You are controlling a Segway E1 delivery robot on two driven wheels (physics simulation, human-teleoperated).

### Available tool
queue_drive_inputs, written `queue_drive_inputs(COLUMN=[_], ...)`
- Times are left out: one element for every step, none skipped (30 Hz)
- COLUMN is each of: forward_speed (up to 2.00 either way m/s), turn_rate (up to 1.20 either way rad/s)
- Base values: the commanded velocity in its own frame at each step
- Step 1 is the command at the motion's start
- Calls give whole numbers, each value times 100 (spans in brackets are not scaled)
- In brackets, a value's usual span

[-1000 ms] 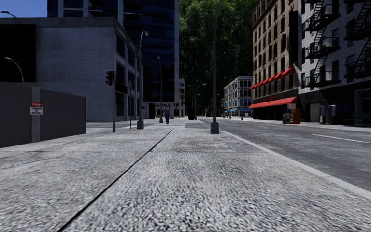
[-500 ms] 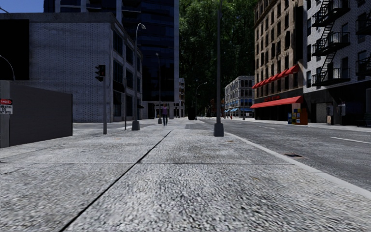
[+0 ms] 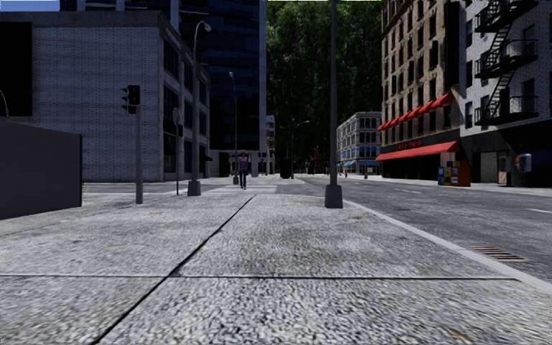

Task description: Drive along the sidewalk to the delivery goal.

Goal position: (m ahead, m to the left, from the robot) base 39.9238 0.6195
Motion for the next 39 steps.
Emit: queue_drive_inputs(forward_speed=[200, 200, 200, 200, 200, 200, 200, 200, 200, 200, 200, 200, 200, 200, 200, 200, 200, 200, 200, 200, 200, 200, 200, 200, 200, 200, 200, 200, 200, 200, 200, 200, 200, 200, 200, 200, 200, 200, 200], turn_rate=[11, 17, 17, 22, 23, 24, 24, 24, 24, 24, 24, 17, 5, 5, 0, 0, 0, 0, 0, 0, 0, 0, 0, 0, 0, 0, 0, 0, 0, 0, 0, 0, 0, 0, 0, 0, 0, 0, 0])
